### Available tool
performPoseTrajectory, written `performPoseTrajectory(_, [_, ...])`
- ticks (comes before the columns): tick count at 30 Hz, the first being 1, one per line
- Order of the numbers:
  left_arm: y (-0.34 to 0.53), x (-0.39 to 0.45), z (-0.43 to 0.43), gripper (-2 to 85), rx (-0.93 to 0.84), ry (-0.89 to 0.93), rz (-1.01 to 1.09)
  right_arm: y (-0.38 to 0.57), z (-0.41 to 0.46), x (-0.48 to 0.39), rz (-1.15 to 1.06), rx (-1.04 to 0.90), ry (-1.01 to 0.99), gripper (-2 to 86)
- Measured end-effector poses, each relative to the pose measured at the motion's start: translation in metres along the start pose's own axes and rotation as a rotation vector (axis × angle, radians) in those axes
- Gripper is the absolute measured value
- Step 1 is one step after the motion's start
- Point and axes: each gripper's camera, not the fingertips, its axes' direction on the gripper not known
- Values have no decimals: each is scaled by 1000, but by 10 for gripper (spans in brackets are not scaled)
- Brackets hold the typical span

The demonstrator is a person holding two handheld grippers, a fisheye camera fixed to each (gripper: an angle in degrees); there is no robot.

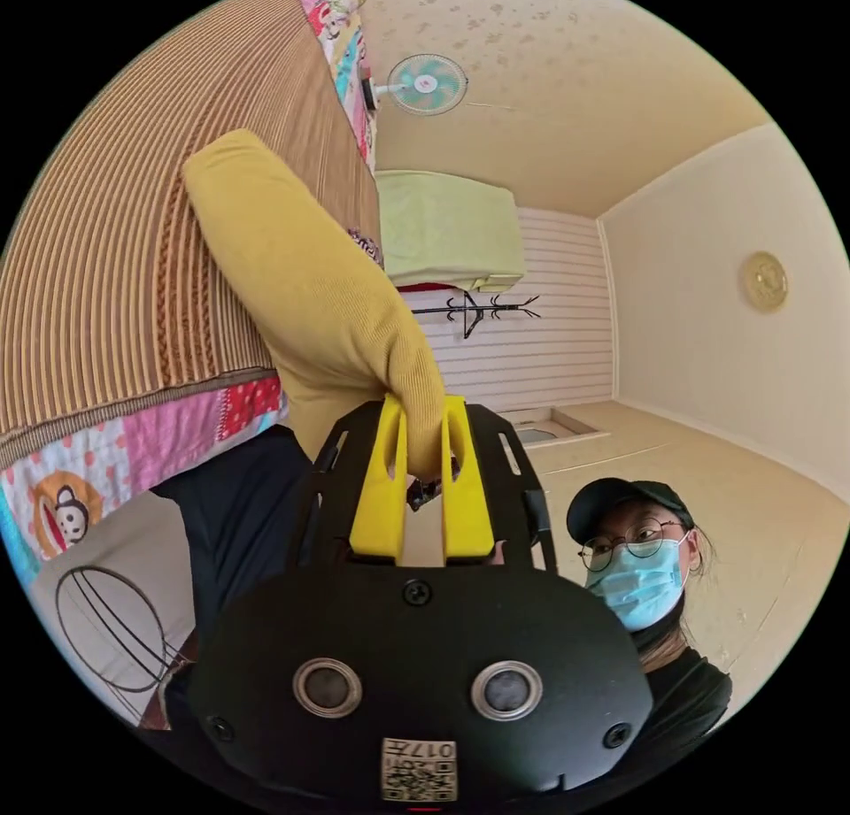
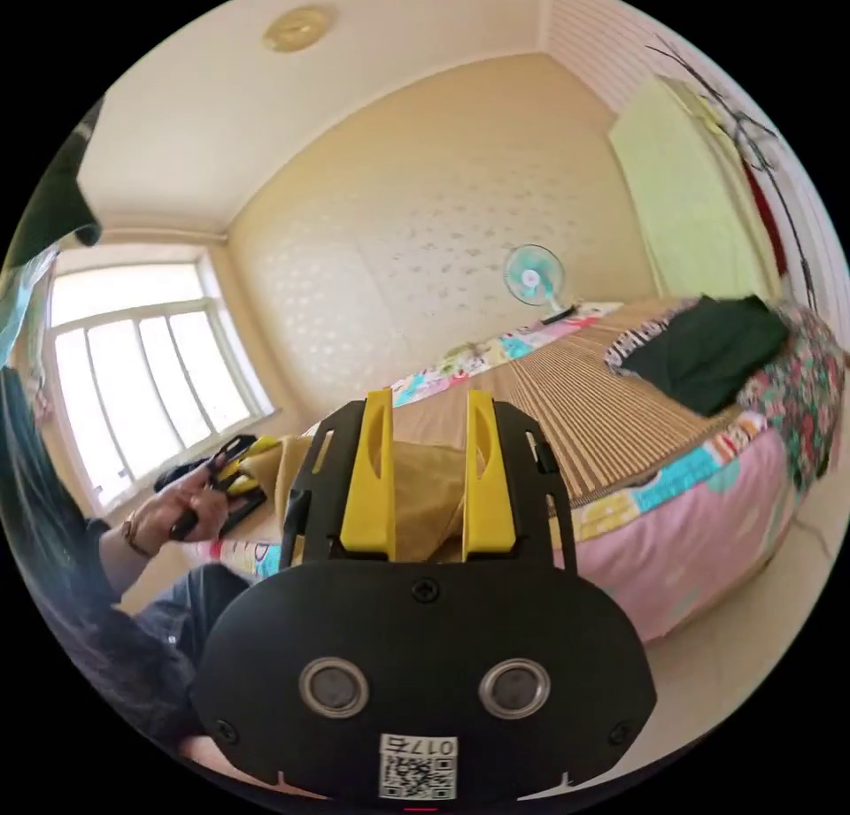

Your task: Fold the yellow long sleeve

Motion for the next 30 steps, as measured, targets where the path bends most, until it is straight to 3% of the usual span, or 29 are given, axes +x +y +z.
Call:
performPoseTrajectory(3, [1, 41, -7, 62, 41, 13, 45, -19, -3, -55, -203, -187, -200, 189])
performPoseTrajectory(5, [4, 64, -15, 62, 90, 40, 66, -21, 5, -94, -314, -257, -200, 206])
performPoseTrajectory(8, [12, 91, -29, 62, 122, 31, 97, -10, 45, -161, -511, -454, 35, 208])
performPoseTrajectory(9, [15, 96, -33, 62, 126, 31, 103, -3, 68, -178, -550, -524, 196, 184])
performPoseTrajectory(11, [24, 114, -56, 62, 137, 20, 138, 5, 94, -194, -566, -525, 360, 140])
performPoseTrajectory(15, [32, 132, -123, 62, 239, -84, 176, -6, 148, -227, -534, -476, 187, 104])
performPoseTrajectory(19, [0, 170, -233, 61, 330, -134, 229, -52, 223, -311, -612, -360, 149, 95])
performPoseTrajectory(24, [25, 291, -353, 63, 418, -242, 602, -92, 251, -427, -694, -52, 7, 97])
performPoseTrajectory(27, [66, 307, -418, 65, 503, -384, 623, -78, 294, -479, -750, -112, -120, 103])
performPoseTrajectory(30, [108, 247, -480, 75, 651, -450, 411, -27, 355, -504, -666, -317, -363, 110])
